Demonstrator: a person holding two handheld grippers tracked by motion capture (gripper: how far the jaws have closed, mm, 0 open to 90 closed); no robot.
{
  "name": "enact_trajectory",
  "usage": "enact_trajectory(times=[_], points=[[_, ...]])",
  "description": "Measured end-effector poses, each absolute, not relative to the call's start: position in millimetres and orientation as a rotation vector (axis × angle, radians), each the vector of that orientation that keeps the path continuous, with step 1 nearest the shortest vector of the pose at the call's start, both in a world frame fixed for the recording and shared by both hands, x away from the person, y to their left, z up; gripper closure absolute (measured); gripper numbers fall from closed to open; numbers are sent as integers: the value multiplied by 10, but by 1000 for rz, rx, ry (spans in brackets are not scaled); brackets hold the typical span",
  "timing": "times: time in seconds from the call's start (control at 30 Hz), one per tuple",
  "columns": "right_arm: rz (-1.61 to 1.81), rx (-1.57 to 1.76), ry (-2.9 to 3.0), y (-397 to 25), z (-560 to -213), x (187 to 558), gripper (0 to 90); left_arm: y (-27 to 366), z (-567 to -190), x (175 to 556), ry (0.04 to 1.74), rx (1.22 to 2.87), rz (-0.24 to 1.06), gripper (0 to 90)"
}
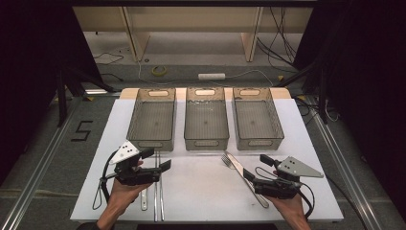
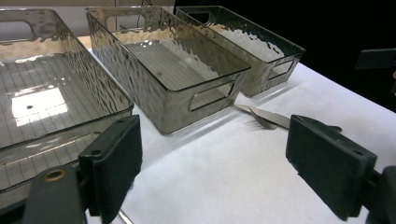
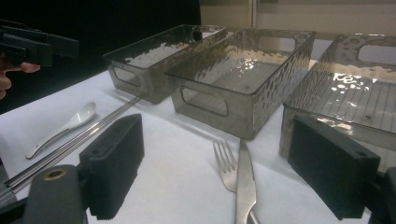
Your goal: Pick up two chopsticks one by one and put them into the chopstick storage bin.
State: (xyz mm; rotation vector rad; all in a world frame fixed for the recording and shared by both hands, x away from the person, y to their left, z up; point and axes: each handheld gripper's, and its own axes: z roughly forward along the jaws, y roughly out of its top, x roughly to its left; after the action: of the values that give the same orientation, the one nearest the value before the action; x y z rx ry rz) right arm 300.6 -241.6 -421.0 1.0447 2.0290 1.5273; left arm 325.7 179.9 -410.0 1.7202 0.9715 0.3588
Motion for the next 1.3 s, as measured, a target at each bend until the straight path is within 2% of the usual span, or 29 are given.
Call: enact_trajectory(times=[0.33, 0.53, 0.67, 0.73, 0.83, 1.0, 1.17, 1.3], points=[[1511, 1044, 2032, -2404, -4207, 3003, 193, 1780, -4093, 3292, 1009, 1775, 329, 183], [1498, 1046, 2047, -2400, -4210, 3007, 207, 1760, -4023, 3343, 1124, 1869, 338, 194], [1493, 1040, 2056, -2392, -4214, 3008, 209, 1760, -3985, 3396, 1211, 2024, 311, 215], [1485, 1038, 2065, -2384, -4217, 3012, 209, 1762, -3995, 3408, 1247, 2067, 328, 223], [1479, 1034, 2080, -2371, -4223, 3014, 209, 1780, -4005, 3438, 1293, 2102, 289, 250], [1466, 1028, 2099, -2354, -4233, 3017, 209, 1758, -4058, 3466, 1329, 2204, 271, 299], [1462, 1030, 2107, -2347, -4236, 3017, 210, 1698, -4212, 3497, 1344, 2318, 174, 333], [1457, 1026, 2116, -2341, -4239, 3016, 210, 1656, -4287, 3503, 1353, 2371, 151, 352]])
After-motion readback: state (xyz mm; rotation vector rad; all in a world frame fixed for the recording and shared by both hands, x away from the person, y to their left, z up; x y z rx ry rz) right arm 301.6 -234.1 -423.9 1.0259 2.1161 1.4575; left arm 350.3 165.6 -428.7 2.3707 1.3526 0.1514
